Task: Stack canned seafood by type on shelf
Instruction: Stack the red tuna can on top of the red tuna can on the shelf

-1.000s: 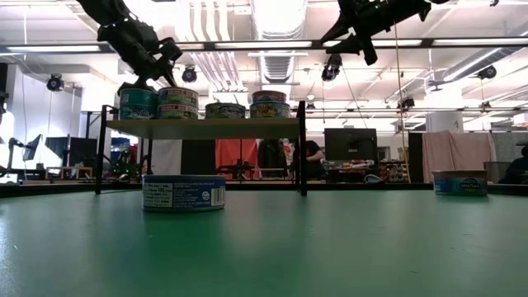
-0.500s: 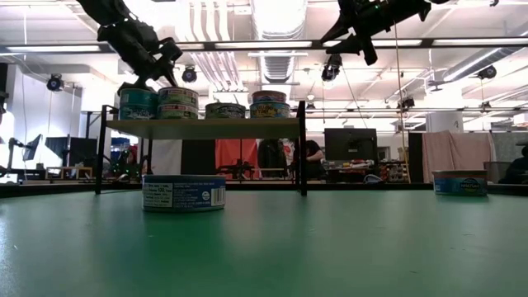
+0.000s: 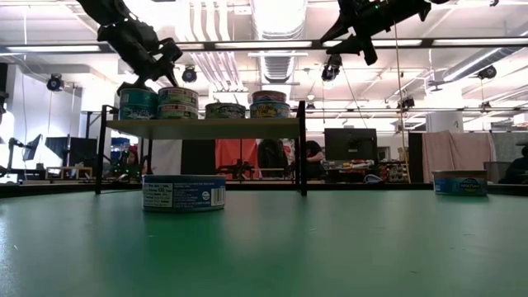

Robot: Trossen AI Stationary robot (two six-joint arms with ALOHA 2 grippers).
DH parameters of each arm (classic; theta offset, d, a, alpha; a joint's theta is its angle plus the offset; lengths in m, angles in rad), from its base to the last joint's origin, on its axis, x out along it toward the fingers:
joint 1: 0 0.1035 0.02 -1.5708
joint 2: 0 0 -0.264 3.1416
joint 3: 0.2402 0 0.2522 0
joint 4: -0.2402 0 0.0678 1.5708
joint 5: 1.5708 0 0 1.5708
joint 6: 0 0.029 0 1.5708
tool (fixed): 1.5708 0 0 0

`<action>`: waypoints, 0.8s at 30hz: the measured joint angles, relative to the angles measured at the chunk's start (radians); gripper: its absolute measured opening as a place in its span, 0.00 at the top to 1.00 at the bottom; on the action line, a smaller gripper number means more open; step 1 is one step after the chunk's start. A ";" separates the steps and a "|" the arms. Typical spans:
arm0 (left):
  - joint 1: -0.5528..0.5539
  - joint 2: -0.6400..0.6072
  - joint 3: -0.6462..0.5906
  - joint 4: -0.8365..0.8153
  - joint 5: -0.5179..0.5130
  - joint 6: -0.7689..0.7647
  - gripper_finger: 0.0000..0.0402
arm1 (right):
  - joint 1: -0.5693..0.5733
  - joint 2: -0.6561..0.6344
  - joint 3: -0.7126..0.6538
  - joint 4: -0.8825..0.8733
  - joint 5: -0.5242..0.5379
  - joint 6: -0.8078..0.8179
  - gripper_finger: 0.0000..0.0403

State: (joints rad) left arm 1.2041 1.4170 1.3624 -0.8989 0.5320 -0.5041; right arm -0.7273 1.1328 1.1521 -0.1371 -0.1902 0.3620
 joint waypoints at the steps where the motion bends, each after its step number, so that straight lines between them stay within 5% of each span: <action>1: 0.000 0.000 0.000 0.000 0.000 -0.001 0.50 | 0.000 0.000 0.000 0.000 0.000 -0.004 0.60; 24: 0.000 -0.001 0.000 -0.007 0.000 -0.056 0.50 | 0.000 0.000 0.000 -0.001 0.000 -0.014 0.60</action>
State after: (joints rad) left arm 1.2041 1.4158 1.3624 -0.9062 0.5320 -0.5602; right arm -0.7273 1.1328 1.1522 -0.1378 -0.1902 0.3481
